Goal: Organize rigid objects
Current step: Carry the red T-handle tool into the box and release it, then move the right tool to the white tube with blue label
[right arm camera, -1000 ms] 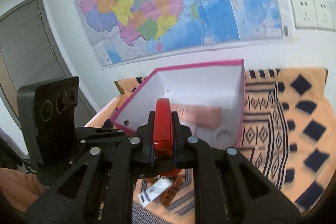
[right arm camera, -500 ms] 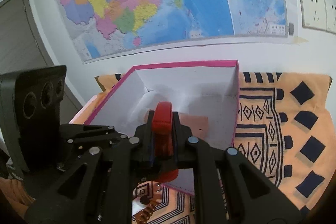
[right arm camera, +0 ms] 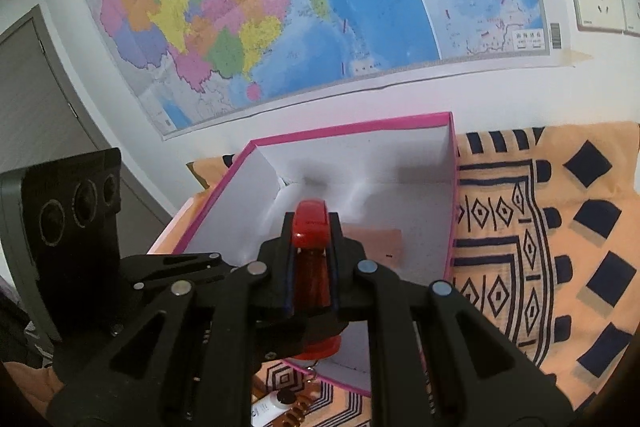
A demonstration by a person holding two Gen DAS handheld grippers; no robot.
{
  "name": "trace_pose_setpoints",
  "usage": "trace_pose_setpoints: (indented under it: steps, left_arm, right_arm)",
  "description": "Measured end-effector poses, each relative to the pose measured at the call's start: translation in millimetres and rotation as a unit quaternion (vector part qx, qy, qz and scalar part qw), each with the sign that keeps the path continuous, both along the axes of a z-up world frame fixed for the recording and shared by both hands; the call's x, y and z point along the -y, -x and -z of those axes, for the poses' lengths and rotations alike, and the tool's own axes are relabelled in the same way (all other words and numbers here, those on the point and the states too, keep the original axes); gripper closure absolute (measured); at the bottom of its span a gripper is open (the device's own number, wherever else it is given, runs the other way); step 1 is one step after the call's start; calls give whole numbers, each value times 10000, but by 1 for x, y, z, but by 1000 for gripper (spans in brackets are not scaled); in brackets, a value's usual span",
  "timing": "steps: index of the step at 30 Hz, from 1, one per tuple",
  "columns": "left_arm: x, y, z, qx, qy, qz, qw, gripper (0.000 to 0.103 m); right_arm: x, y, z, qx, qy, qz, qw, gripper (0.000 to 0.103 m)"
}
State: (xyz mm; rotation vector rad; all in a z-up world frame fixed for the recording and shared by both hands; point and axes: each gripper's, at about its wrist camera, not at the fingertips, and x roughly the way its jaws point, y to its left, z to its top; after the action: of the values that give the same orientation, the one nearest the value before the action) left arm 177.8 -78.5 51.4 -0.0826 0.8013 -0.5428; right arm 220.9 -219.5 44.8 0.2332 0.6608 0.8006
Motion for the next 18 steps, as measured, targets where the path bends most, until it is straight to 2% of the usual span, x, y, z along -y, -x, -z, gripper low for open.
trace_pose_setpoints:
  steps: [4, 10, 14, 18]
  left_arm:
    - [1, -10, 9, -117, -39, -107, 9999, 69]
    - [-1, -20, 21, -209, -396, -355, 9984, 53]
    - [-9, -25, 27, -334, -345, -421, 9980, 50]
    - [-15, -20, 27, -278, -345, -480, 9979, 49]
  right_arm:
    - [-11, -13, 11, -105, 339, 101, 9993, 87]
    - [-19, -23, 27, -190, 823, 356, 9958, 84]
    - [-11, -26, 27, -199, 860, 533, 9947, 82]
    - [-5, -15, 25, -119, 774, 455, 9959, 81]
